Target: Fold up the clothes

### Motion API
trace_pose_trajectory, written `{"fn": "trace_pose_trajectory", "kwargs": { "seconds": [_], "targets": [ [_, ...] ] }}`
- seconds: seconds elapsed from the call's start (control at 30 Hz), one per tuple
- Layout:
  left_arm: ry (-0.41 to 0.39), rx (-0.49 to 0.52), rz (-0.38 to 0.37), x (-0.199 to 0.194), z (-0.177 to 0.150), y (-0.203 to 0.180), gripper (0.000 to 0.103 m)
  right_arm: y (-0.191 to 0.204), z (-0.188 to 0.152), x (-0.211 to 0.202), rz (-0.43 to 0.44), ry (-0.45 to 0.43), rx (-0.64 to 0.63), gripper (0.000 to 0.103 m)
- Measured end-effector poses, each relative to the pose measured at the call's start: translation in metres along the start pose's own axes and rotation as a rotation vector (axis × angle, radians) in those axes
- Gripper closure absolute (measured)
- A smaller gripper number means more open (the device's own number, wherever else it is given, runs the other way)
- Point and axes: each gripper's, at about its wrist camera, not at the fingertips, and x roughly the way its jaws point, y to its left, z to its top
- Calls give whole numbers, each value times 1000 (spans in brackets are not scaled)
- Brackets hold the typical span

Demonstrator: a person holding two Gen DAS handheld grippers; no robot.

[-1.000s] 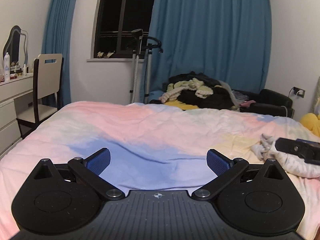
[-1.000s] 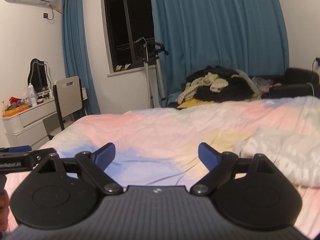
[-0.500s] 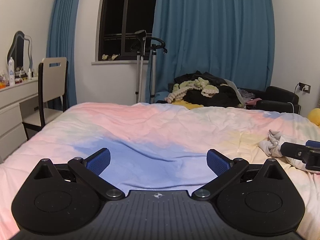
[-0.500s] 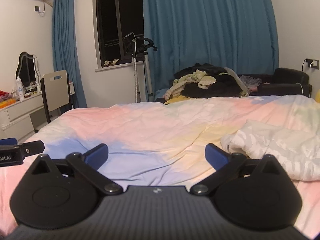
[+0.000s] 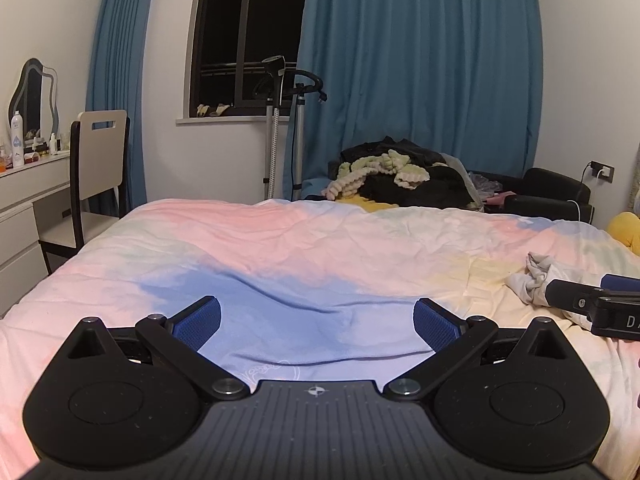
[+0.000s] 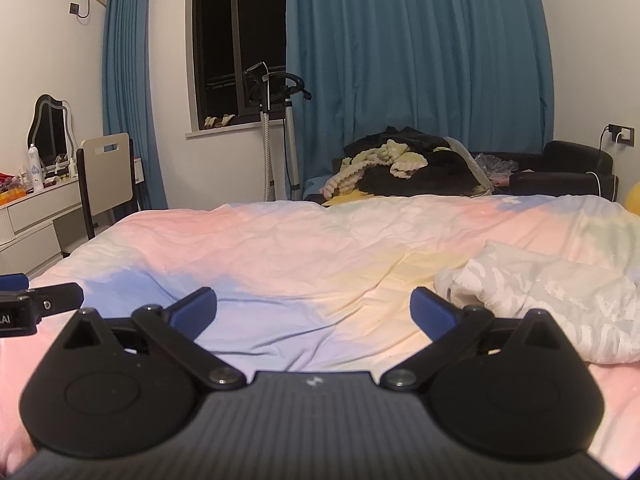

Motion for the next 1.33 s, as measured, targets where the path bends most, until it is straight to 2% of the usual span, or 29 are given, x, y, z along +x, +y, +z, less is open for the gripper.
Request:
{"fn": "trace_pose_trajectory", "kwargs": {
  "seconds": [1.33],
  "targets": [
    [9,8,3,3,0,-1,0,-11,2,3,-14,-12,13,0]
  ]
}}
